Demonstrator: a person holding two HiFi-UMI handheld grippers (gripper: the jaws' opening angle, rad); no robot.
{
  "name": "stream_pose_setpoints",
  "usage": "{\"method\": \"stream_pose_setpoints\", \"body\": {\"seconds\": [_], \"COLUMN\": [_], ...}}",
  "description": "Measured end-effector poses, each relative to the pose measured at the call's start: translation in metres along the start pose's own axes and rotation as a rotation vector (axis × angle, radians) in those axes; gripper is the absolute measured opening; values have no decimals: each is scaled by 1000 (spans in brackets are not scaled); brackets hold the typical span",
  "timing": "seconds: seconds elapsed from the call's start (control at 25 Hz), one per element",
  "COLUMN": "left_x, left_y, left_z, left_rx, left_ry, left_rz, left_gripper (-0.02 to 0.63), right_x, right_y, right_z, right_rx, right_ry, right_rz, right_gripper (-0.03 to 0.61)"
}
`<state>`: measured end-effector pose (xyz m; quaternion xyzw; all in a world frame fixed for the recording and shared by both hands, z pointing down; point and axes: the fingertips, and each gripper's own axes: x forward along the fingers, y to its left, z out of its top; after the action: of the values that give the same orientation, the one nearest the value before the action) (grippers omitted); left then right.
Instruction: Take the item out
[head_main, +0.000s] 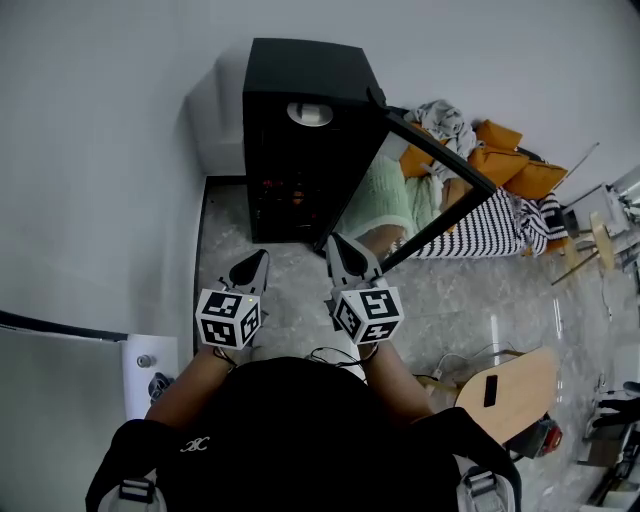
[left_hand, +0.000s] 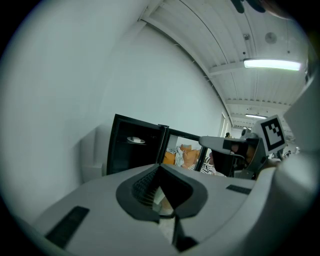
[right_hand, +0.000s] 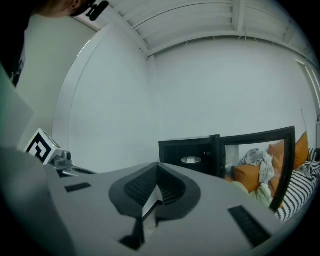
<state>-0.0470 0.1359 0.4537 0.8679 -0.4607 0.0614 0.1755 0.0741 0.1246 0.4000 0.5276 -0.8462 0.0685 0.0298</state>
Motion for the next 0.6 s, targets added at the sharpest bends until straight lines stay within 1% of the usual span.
{"method": "stream_pose_setpoints", "body": {"seconds": [0.28,0.6], "left_x": [0,-5], "left_y": [17,35], "left_z": [7,1], "left_rx": [5,1], "left_ry": [-8,0], "left_rz": [-38,-74], "left_gripper": [8,8], "right_x": [11,15], "right_y": [14,28], "right_z": [0,-9], "right_rx": [-22,-14], "right_ry": [2,10], "right_rz": [-28,-76], "right_gripper": [8,8]}}
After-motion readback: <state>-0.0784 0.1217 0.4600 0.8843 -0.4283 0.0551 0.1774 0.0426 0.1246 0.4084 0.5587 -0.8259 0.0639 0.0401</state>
